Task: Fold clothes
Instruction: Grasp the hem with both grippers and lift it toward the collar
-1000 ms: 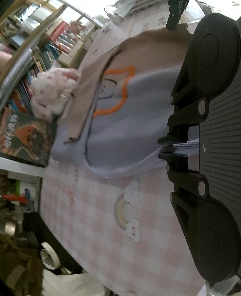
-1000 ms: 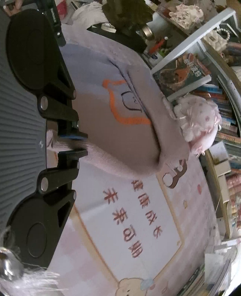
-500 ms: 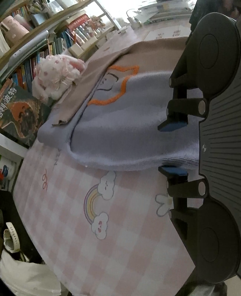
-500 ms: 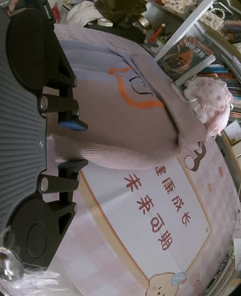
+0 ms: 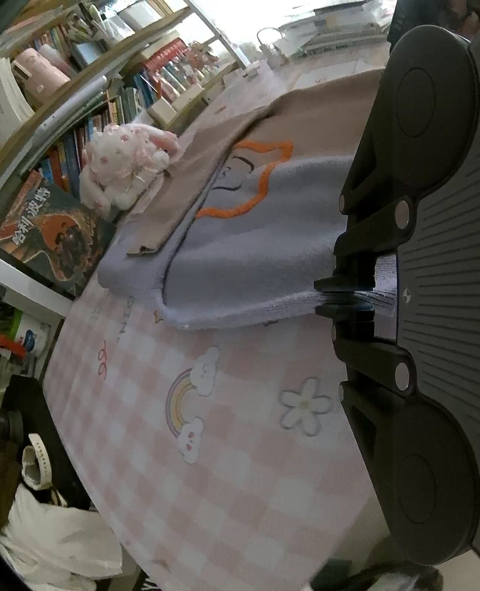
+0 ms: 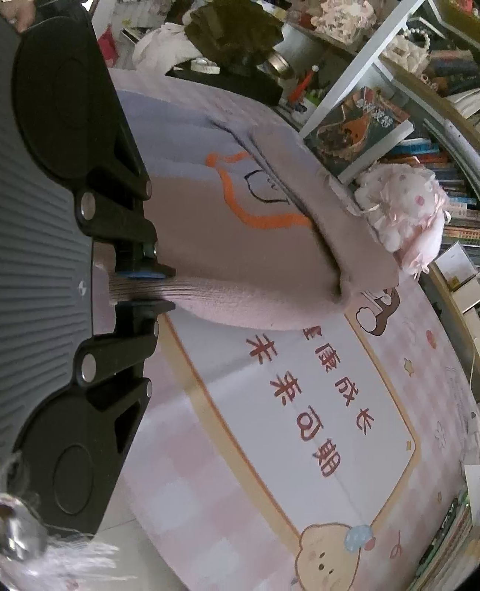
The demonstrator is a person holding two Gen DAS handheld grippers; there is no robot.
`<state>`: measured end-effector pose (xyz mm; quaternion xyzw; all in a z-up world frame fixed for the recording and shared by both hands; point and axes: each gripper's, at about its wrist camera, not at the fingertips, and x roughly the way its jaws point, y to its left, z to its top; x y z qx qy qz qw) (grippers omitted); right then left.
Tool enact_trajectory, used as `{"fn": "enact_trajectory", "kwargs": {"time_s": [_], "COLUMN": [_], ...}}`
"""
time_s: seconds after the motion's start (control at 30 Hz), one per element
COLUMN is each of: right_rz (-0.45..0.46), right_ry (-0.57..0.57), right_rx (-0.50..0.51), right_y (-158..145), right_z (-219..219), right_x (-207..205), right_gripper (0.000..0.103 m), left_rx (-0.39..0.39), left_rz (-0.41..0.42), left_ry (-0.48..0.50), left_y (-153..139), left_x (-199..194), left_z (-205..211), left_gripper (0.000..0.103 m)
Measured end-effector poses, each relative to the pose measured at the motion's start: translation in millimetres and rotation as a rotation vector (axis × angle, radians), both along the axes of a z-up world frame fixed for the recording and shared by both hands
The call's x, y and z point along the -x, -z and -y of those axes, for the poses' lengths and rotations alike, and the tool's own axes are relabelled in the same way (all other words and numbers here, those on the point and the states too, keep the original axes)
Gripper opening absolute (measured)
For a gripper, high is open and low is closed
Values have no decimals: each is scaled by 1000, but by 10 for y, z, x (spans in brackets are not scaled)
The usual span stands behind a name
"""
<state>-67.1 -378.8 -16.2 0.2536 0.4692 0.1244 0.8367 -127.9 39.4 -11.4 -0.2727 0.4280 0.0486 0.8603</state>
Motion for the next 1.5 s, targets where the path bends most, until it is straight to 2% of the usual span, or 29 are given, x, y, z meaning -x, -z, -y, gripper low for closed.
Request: {"fn": "enact_trajectory", "kwargs": {"time_s": [0.4, 0.53, 0.7, 0.87, 1.0, 1.13, 1.27, 1.5], "right_rz": [-48, -66, 5, 147, 236, 258, 265, 245], "right_ry": [-39, -34, -39, -54, 5, 81, 120, 182], "right_rx": [-15, -31, -64, -115, -180, -212, -203, -158], "right_y": [70, 80, -154, -510, -755, -871, -892, -756], "right_z": [327, 414, 447, 358, 367, 393, 304, 141], "right_x": [598, 724, 721, 568, 279, -118, -527, -1190], "right_gripper": [10, 10, 10, 10, 10, 10, 10, 10], "left_rx": [28, 81, 169, 188, 238, 292, 299, 296], "left_rz": [-16, -6, 82, 206, 275, 310, 320, 277], "left_ry": [-45, -73, -100, -89, -119, -148, -124, -83], "left_y": [-5, -15, -201, -488, -598, -634, -657, -454], "left_x": [663, 760, 701, 459, 160, -238, -700, -1443], "left_z": [228, 215, 131, 45, -125, -359, -498, -607], "left_gripper": [4, 4, 4, 4, 4, 4, 4, 4]}}
